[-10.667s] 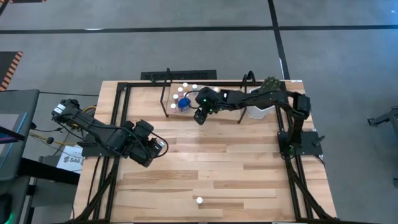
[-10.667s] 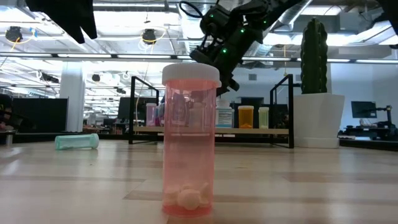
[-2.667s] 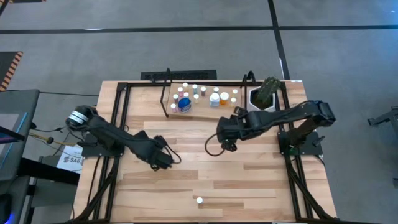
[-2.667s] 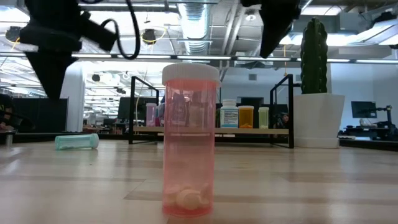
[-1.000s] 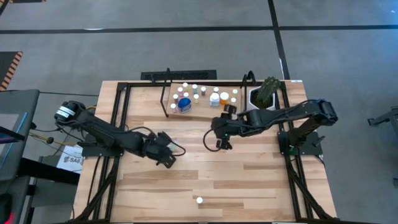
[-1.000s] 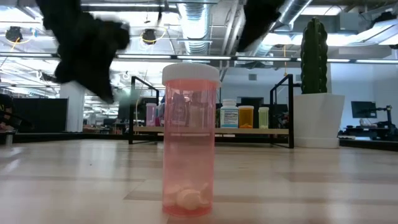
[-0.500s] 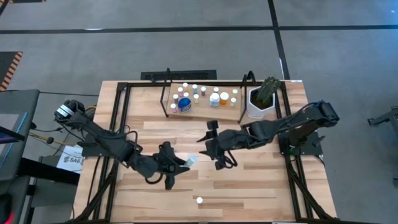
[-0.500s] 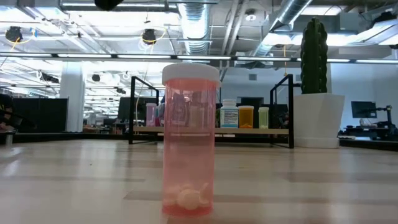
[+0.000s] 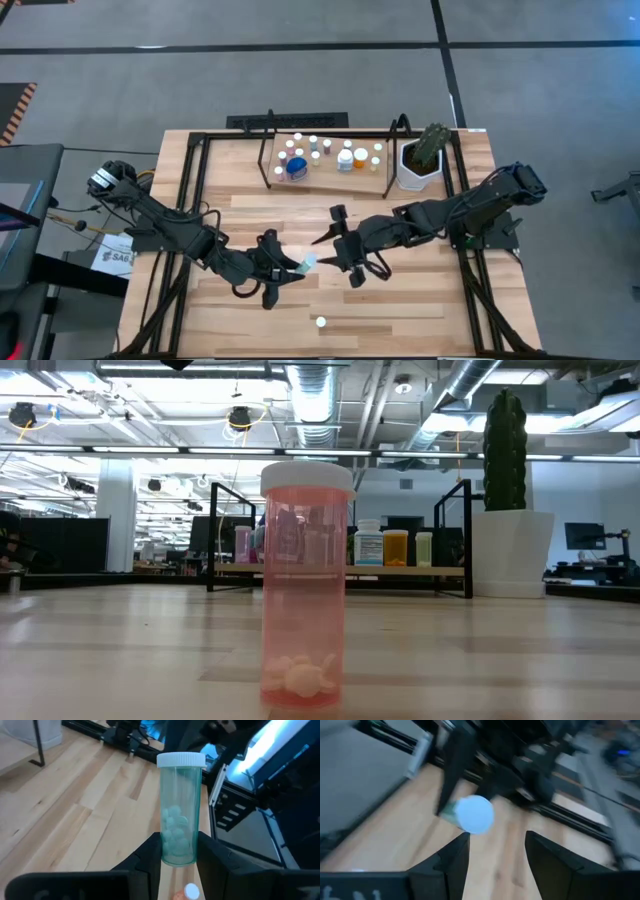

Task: Pick and place medicine bottles onto shelf by color
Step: Put the blue pill bottle on the shelf

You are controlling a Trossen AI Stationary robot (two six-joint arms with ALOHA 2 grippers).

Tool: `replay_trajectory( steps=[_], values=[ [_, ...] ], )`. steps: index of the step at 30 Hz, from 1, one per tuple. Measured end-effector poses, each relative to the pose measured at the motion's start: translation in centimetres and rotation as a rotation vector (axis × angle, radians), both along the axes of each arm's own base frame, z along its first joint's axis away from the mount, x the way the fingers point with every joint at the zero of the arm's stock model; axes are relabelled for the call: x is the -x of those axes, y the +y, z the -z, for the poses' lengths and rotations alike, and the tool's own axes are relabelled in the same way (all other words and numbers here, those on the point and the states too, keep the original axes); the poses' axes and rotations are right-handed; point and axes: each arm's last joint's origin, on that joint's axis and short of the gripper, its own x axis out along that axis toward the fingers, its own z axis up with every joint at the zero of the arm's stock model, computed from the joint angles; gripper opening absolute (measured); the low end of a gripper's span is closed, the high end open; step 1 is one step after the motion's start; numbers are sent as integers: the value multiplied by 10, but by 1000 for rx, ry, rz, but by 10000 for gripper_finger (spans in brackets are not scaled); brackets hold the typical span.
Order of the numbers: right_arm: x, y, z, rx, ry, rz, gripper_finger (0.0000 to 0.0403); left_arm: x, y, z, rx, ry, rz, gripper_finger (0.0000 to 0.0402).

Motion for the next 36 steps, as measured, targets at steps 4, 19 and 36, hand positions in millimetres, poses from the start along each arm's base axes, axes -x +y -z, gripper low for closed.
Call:
replay_trajectory(
  steps=[4,19,36],
  values=[
    [-3,-3,-3,-109,-2,-123,214,-1,2,0,-45,1,24,83],
    [-11,-19,-2,-272,23,-178,214,-9,16,1,-115,12,77,83],
    [-20,-18,10,-280,44,-165,163,-11,15,-4,-148,-37,106,83]
  ],
)
